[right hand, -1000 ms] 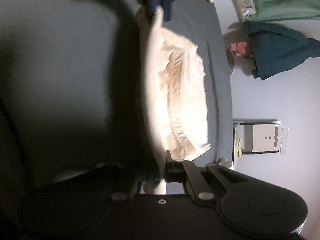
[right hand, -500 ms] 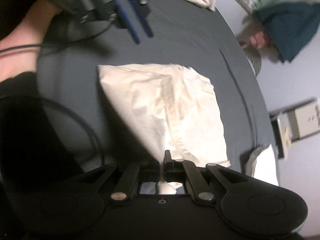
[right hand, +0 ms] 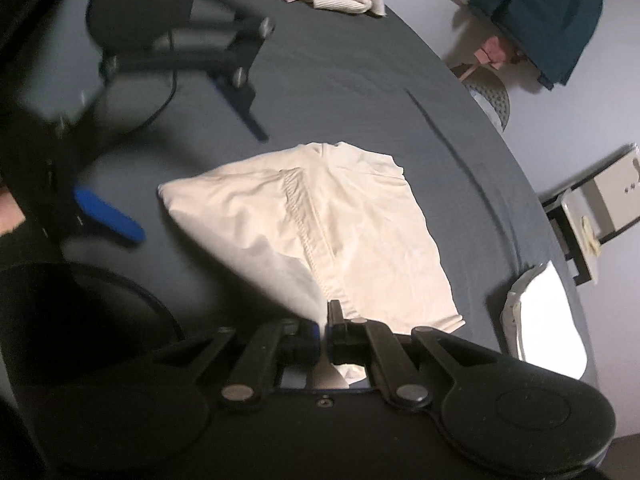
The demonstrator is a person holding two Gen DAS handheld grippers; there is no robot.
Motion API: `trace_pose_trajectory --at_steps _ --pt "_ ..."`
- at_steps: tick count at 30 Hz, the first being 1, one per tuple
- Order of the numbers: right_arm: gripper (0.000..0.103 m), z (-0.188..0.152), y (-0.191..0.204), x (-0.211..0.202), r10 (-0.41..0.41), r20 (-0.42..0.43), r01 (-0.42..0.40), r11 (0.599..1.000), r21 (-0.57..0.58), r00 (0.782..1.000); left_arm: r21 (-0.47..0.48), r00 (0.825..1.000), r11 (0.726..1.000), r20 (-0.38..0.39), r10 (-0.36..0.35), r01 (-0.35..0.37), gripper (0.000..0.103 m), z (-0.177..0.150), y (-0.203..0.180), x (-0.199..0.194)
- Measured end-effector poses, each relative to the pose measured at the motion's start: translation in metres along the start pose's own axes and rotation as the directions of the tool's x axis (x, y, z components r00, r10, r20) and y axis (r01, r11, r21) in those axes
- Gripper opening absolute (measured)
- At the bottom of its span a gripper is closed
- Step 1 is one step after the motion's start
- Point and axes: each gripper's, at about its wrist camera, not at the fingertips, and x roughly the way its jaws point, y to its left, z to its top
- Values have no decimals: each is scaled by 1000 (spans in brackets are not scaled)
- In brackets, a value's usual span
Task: Fold clothes
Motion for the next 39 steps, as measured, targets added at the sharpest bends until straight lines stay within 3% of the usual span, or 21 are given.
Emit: trace_pose_trajectory --at_steps 1,3,4,7,9,11,14,18,21,24,29,34,39 --pt "4 1 -1 -1 -1 3 1 1000 6 1000 20 1000 1000 -11 14 -14 95 1 -4 3" --pt "4 1 -3 -3 -4 8 4 1000 15 1000 75 998 996 -39 43 -40 77 3 -14 10" --pt "4 2 -4 -3 -6 11 6 1000 19 1000 87 997 995 -59 57 -52 64 3 -19 14" --pt "4 2 -5 -6 -5 19 4 999 34 1000 80 990 991 -80 113 -107 62 5 -26 19" --pt "4 2 -6 -6 -5 20 4 999 41 1000 109 985 985 -100 143 -132 50 5 -32 20" --pt "4 0 -5 -7 -4 18 4 999 39 1000 138 980 980 -120 157 -141 24 2 -38 21" --pt "4 -2 -4 -9 1 12 -1 1000 25 1000 142 982 983 -131 138 -119 6 -4 -37 16" --pt "4 -6 6 -10 11 1 -11 999 -45 1000 166 981 980 -140 137 -113 6 -7 -25 3" --pt "4 -10 17 -11 15 -4 -16 991 -134 1000 138 988 989 -139 71 -52 6 -3 -3 -20" --pt "4 -13 16 -13 46 -1 -45 988 -150 999 131 990 991 -133 42 -25 6 2 23 -34" --pt "4 -10 -21 -3 127 0 -126 992 -22 992 159 991 986 -132 -20 41 6 14 70 -17" --pt "4 -6 -84 24 215 15 -215 963 161 976 183 985 978 -152 -77 104 6 18 116 26" --pt "5 -1 -140 50 325 45 -325 909 261 945 184 951 946 -213 -226 266 6 17 141 71"
